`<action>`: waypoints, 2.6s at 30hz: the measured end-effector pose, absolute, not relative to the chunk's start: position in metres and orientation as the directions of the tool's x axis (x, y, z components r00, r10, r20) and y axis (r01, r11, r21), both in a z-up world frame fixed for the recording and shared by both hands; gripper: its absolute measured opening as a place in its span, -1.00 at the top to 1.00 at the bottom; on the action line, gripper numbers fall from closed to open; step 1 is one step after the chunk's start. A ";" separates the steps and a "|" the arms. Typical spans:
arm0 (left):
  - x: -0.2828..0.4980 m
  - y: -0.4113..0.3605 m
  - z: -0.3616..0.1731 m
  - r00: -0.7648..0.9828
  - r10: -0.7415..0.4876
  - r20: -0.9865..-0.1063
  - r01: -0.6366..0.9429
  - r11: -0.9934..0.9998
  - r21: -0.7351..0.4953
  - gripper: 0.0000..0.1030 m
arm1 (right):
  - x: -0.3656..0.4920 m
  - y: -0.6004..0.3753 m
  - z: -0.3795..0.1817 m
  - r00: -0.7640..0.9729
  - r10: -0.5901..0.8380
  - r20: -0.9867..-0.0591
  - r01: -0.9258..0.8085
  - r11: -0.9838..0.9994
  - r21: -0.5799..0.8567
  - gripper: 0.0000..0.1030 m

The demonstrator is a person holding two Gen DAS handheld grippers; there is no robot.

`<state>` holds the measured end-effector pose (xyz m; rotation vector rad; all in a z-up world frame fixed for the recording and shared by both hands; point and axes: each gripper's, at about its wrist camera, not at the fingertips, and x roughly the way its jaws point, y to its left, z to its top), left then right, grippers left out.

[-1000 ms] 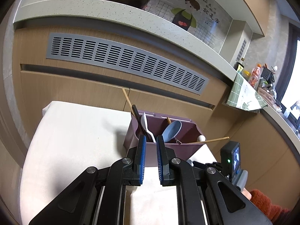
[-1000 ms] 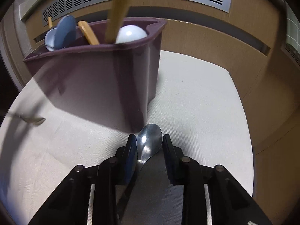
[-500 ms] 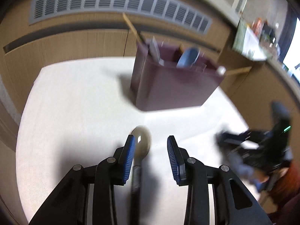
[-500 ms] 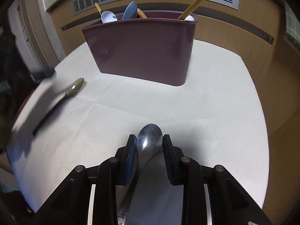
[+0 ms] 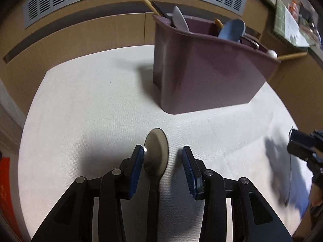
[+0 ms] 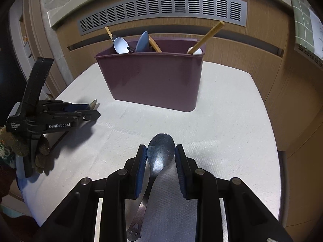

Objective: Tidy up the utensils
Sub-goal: 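Grasp a metal spoon with the right tool while the left tool grasps another brown spoon, then lift both spoons over the caddy, drop them in and open both tools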

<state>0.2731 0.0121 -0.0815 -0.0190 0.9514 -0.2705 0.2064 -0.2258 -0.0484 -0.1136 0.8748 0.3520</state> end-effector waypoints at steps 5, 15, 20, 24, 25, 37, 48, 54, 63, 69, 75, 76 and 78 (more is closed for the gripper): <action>0.264 0.023 -0.082 0.517 -0.329 -0.790 0.275 0.938 -0.210 0.17 | 0.206 -0.223 -0.055 0.583 0.246 -0.774 -0.357 0.934 0.028 0.50; 0.268 0.034 -0.083 0.510 -0.307 -0.804 0.289 0.941 -0.176 0.07 | 0.206 -0.217 -0.061 0.564 0.257 -0.784 -0.371 0.928 0.038 0.50; 0.269 0.018 -0.083 0.508 -0.290 -0.811 0.300 0.942 -0.149 -0.01 | 0.208 -0.219 -0.062 0.558 0.267 -0.786 -0.363 0.930 0.058 0.50; 0.270 0.013 -0.083 0.508 -0.247 -0.825 0.274 0.954 -0.117 -0.01 | 0.208 -0.219 -0.061 0.569 0.259 -0.780 -0.357 0.933 0.050 0.50; 0.270 0.013 -0.082 0.506 -0.242 -0.828 0.266 0.957 -0.117 0.02 | 0.207 -0.218 -0.060 0.575 0.255 -0.777 -0.354 0.934 0.045 0.50; 0.229 0.041 -0.019 0.659 -0.317 -0.682 0.189 0.948 -0.257 0.35 | 0.194 -0.216 -0.035 0.651 0.247 -0.718 -0.357 0.934 -0.002 0.50; 0.210 0.029 0.041 0.753 -0.406 -0.518 0.284 0.910 -0.301 0.36 | 0.187 -0.223 -0.001 0.716 0.294 -0.633 -0.345 0.938 0.045 0.50; 0.212 0.045 0.165 0.852 -0.472 -0.226 0.376 0.852 -0.364 0.35 | 0.189 -0.218 0.137 0.893 0.313 -0.323 -0.361 0.927 -0.100 0.51; 0.277 0.046 0.183 0.893 -0.442 -0.077 0.379 0.835 -0.399 0.35 | 0.252 -0.190 0.191 0.935 0.266 -0.237 -0.311 0.933 -0.179 0.51; 0.321 0.038 0.137 0.870 -0.465 -0.161 0.352 0.817 -0.457 0.35 | 0.291 -0.186 0.141 0.893 0.243 -0.379 -0.319 0.935 -0.153 0.51; 0.350 0.019 0.085 0.794 -0.511 -0.330 0.328 0.817 -0.475 0.23 | 0.324 -0.187 0.078 0.759 0.297 -0.579 -0.402 0.914 -0.057 0.49; 0.351 0.016 0.078 0.789 -0.499 -0.358 0.313 0.829 -0.464 0.17 | 0.326 -0.189 0.073 0.738 0.318 -0.595 -0.411 0.911 -0.023 0.49; 0.344 0.013 0.070 0.793 -0.464 -0.393 0.286 0.855 -0.432 0.15 | 0.325 -0.195 0.068 0.739 0.297 -0.604 -0.378 0.926 -0.007 0.50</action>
